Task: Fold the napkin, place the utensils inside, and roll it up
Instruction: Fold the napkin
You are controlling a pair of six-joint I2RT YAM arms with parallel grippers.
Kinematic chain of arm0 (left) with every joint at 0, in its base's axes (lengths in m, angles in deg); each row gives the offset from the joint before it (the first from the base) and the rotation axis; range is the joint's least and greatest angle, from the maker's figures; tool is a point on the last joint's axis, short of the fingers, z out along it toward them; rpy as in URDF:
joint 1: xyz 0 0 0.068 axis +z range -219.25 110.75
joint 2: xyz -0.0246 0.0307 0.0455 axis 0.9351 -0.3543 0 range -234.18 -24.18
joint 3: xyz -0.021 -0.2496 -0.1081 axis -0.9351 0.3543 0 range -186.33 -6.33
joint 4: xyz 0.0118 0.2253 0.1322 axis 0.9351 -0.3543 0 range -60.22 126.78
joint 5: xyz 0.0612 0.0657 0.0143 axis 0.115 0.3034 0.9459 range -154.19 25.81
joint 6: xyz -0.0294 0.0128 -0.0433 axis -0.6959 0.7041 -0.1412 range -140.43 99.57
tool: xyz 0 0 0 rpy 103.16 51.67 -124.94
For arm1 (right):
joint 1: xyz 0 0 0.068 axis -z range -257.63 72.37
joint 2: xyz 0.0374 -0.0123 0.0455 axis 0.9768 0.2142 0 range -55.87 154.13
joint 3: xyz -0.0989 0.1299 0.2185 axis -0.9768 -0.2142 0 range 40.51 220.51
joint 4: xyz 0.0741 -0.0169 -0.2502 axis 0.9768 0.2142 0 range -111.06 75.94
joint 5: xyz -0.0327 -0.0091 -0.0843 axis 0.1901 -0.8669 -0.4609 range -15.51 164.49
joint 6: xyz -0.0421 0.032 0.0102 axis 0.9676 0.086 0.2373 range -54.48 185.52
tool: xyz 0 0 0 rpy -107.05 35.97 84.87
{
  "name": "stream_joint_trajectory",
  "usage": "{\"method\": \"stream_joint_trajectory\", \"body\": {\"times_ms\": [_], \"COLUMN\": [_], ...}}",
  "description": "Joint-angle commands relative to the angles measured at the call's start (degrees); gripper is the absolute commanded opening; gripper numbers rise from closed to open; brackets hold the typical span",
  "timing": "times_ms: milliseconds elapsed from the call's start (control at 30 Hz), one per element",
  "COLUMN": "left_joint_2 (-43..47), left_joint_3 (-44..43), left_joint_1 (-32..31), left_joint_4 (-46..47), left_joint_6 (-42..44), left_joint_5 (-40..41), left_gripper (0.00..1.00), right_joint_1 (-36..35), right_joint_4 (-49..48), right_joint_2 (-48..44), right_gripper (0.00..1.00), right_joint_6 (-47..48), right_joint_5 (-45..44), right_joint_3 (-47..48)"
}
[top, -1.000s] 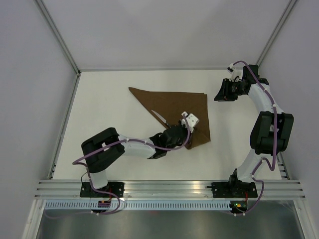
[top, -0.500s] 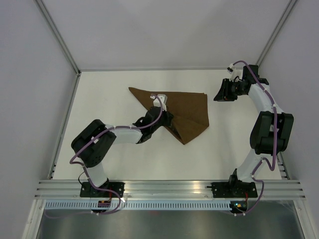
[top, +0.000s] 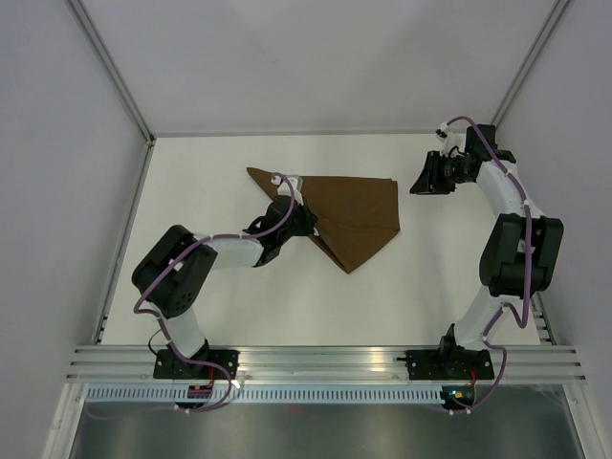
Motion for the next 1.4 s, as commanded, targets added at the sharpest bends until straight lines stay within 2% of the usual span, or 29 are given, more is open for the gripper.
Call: {"method": "stream_joint_trajectory", "body": {"times_ms": [0, 433, 1367], "left_joint_2": [0.5, -3.5, -6.9], "left_joint_3": [-0.3, -3.6, -5.8], "left_joint_1": [1.3, 6.7, 11.4], "left_joint_4": [0.2, -1.5, -0.4], "left_joint_6": [-2.1, -3.9, -8.0], "left_joint_5": [-1.2, -9.5, -14.9], "left_gripper": [0.02, 0.02, 0.02], "right_joint_1": [0.0, -0.3, -0.7], "right_joint_4": [-0.7, -0.6, -0.5], "right_joint_2": [-1.3, -1.0, -0.6], "right_gripper": [0.35, 0.34, 0.34], "right_joint_6": [0.1, 0.4, 0.9], "right_joint_5": [1.1, 1.1, 0.5], "right_joint_3": [-0.3, -0.2, -0.2]}}
